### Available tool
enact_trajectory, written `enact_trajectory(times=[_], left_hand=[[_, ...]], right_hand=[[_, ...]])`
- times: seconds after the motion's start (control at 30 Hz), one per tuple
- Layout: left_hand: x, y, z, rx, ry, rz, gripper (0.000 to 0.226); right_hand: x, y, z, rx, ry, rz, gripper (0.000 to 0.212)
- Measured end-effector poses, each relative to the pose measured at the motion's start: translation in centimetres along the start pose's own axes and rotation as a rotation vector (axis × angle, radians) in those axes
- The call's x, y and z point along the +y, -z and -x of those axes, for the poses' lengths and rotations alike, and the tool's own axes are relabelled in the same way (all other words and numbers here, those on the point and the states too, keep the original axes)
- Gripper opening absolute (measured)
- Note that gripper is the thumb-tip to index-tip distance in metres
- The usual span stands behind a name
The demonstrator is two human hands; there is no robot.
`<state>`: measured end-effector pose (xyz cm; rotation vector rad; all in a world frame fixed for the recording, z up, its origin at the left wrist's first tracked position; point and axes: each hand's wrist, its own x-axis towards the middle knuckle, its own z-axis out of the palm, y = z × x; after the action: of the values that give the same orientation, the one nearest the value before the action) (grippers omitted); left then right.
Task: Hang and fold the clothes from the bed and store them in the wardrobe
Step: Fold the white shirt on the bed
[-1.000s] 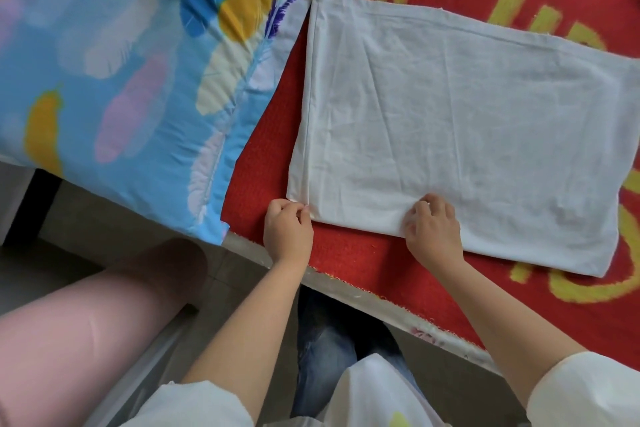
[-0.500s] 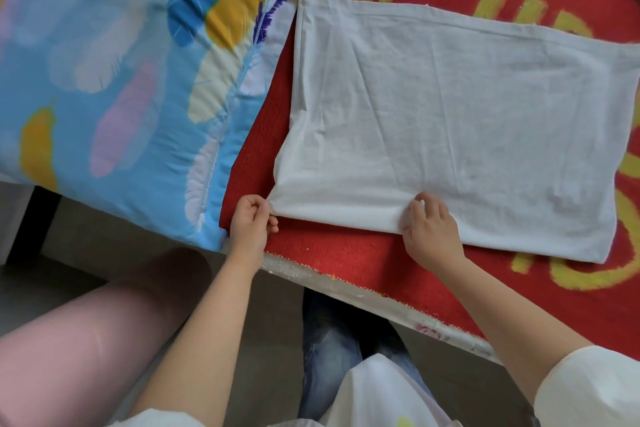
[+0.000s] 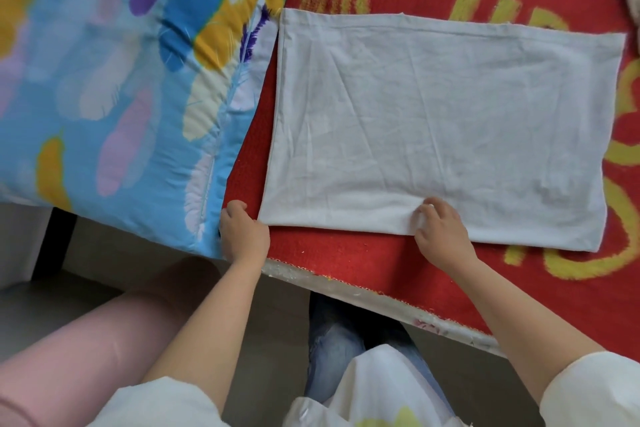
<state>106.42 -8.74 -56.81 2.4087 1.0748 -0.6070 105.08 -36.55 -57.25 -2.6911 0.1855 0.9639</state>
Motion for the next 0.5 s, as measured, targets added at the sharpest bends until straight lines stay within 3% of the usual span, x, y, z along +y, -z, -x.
enact_trajectory(times=[0.13,0.23,0.33,0.43,0.5], left_hand=[[3.2,-1.4,2.5,0.133,-0.409,-0.074,0.038],[7.2,-3.9,4.1,0.058,-0.798,-0.14,0.038],[12.4,-7.7,5.5,-0.016,-1.157,-0.24,0.04],[18.4,-11.7,7.3,-0.079,-1.371,-0.31,0.04],[22.5,-13.9,9.0,-0.115,-1.475,-0.388,0.033]], right_hand=[[3.7,1.7,0.8,0.104,-0.198,-0.112,0.038],[7.2,2.9,0.9,0.159,-0.323,-0.158,0.042],[11.3,4.1,1.2,0.261,-0.566,-0.232,0.055],[15.7,5.2,1.1,0.361,-0.828,-0.513,0.075],[18.7,5.2,1.1,0.339,-0.908,-0.693,0.082]])
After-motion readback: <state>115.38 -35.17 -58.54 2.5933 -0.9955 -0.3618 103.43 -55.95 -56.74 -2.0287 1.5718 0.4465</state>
